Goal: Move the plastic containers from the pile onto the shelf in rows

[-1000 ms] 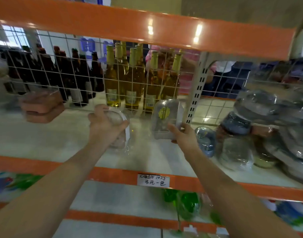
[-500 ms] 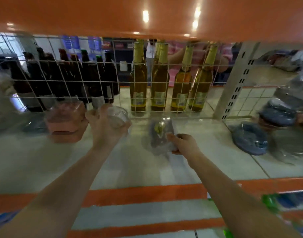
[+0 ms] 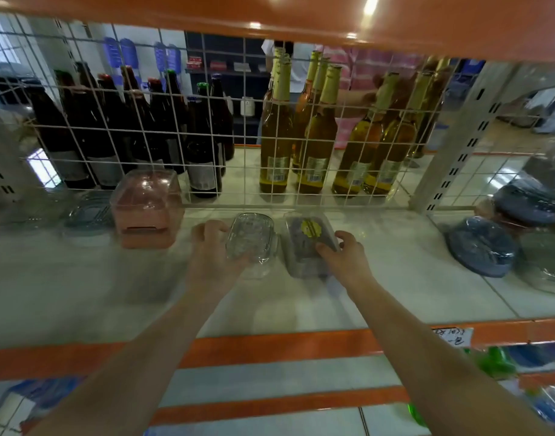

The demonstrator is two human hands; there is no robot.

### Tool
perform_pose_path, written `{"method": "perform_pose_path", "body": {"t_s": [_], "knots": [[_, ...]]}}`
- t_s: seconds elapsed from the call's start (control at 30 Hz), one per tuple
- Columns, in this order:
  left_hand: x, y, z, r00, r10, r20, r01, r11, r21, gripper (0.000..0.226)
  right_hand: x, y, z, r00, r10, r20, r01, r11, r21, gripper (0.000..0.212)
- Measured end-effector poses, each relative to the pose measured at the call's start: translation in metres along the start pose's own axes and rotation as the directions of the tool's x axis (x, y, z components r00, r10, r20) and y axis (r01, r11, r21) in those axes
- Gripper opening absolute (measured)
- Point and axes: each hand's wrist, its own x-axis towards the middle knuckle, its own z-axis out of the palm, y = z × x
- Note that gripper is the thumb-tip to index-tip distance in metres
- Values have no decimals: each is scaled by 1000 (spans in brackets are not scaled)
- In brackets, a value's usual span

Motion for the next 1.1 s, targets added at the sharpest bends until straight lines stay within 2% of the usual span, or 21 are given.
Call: {"method": "perform_pose_path", "body": {"t_s": [0.17, 0.3, 0.4, 0.57, 0.7, 0.93, 1.03, 1.1], "knots": [[1, -5, 8, 992, -74, 102, 67, 995, 70, 83, -4, -2, 2, 999, -53, 7, 54, 992, -116, 72], [8, 0, 18, 971, -152, 187, 122, 979, 164, 101, -3, -5, 6, 993, -88, 74, 100, 979, -180, 88], [13, 7, 25, 958, -214, 190, 171, 960, 221, 109, 2, -8, 11, 994, -79, 76, 94, 974, -207, 92], [13, 8, 31, 954, -242, 175, 197, 951, 239, 104, 9, -7, 15, 994, -46, 102, 65, 979, -194, 96], [12, 7, 27, 953, -248, 176, 213, 957, 195, 96, 10, -2, 15, 989, -54, 135, 80, 978, -193, 112], [5, 0, 19, 951, -275, 145, 259, 959, 117, 88, 7, -2, 16, 985, -89, 150, 112, 981, -159, 110], [-2, -1, 12, 954, -285, 97, 276, 956, 98, 77, 2, -5, 18, 978, -114, 174, 129, 989, -76, 110], [-7, -2, 3, 961, -271, 63, 268, 962, 45, 78, -1, -11, 20, 973, -148, 175, 153, 988, -14, 108]]}}
